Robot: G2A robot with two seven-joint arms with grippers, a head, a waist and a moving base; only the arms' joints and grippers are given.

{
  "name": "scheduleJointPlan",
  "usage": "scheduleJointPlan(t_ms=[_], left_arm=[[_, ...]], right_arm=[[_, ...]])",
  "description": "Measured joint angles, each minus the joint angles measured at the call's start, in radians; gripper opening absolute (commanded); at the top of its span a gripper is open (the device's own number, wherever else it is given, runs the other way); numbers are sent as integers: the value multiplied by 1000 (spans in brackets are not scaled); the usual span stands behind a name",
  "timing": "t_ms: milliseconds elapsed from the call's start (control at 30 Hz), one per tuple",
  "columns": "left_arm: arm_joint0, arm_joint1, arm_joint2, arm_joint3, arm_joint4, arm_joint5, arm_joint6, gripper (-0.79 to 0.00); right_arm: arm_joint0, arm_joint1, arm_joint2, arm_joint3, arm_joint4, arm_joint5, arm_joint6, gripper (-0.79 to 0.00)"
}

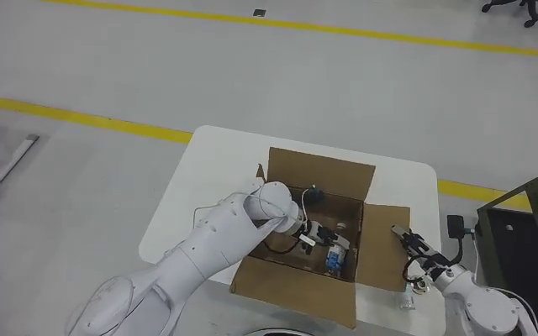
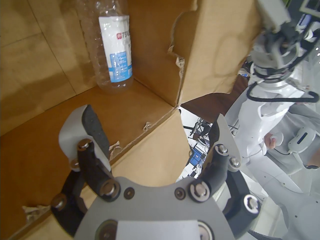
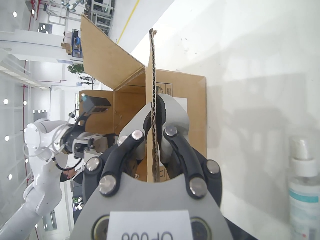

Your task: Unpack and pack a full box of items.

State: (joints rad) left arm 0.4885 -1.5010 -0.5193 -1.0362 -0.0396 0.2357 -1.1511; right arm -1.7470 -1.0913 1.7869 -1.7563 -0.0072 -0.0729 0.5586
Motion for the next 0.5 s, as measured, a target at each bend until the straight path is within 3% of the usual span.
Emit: scheduleJointPlan(t_ms=[33, 267, 500], left_arm=[[5, 8, -12, -24, 12, 8, 0, 0], [66, 70, -95, -218, 109, 88, -21, 0], [102, 119, -149, -394, 251, 175, -68, 0]], right_arm=[[-8, 0, 2, -5, 2, 0, 1, -25], [-25, 2, 42, -32, 39, -9, 12, 0], [-44, 14, 160, -82, -64, -59, -12, 0]])
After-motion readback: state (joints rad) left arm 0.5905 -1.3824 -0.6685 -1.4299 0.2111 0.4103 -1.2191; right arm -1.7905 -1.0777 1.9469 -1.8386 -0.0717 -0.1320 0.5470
